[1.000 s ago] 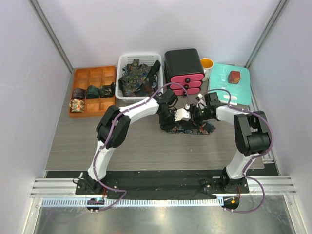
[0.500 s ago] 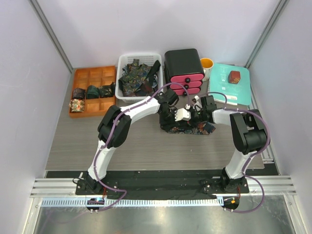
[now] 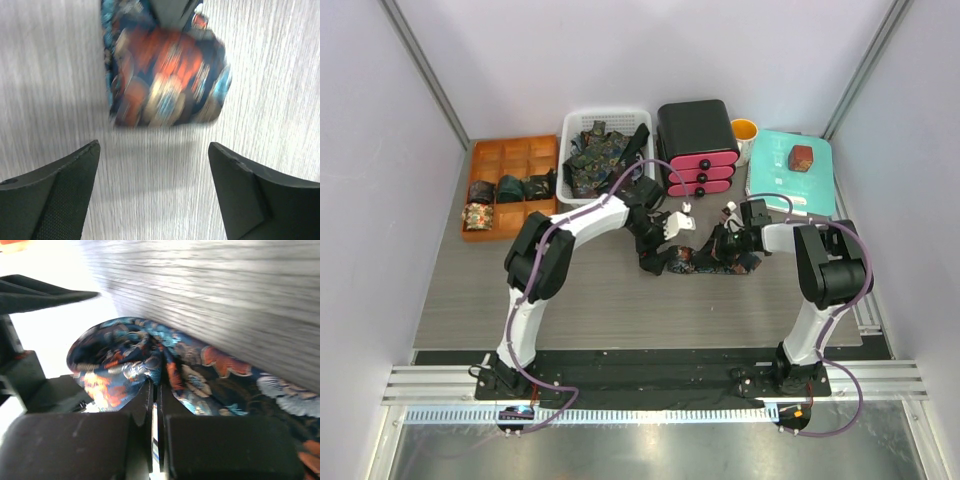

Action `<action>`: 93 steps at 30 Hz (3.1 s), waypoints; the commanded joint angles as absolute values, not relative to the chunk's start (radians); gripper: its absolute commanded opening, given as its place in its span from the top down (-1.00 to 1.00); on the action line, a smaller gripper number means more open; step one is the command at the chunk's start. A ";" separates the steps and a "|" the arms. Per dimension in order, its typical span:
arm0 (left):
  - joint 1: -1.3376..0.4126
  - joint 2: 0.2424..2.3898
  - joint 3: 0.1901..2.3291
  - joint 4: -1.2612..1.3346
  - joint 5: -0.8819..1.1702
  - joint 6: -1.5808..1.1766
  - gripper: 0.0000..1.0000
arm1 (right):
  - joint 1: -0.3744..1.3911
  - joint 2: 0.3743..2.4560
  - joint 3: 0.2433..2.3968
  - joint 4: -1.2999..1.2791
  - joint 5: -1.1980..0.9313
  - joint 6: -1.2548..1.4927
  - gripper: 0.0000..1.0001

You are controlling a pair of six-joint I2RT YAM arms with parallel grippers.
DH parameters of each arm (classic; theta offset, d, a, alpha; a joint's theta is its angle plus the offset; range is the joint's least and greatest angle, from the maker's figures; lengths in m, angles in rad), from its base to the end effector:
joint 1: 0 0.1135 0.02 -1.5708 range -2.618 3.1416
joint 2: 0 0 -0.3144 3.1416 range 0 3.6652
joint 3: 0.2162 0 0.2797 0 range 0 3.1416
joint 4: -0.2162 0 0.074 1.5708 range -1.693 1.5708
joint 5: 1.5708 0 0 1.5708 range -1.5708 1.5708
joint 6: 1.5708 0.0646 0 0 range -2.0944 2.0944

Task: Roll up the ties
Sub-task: Roll the tie at the center of the board.

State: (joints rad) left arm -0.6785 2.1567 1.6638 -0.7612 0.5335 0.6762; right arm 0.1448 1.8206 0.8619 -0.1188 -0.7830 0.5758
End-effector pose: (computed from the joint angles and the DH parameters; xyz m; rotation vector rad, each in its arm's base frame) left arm 0.3712 -0.3414 0.1759 1.8064 2.0556 -0.7476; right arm 0.3502 0.0971 0.1235 0.3010 2.6774 1.2731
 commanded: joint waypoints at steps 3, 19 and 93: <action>-0.640 2.025 1.531 -0.504 0.672 0.584 -0.87 | 0.138 1.891 0.876 -0.212 -0.615 0.459 0.97; -0.716 2.014 1.368 -0.166 0.652 0.658 -0.83 | 0.143 1.944 0.922 -0.262 -0.629 0.426 0.98; -0.722 2.072 1.563 -0.356 0.620 0.676 -0.99 | 0.123 1.973 0.971 -0.299 -0.574 0.433 0.97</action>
State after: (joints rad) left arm -0.6956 2.0876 1.5208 -0.4286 0.5953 0.6781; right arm 0.1184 1.9186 0.9764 -0.2668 -0.7799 0.4973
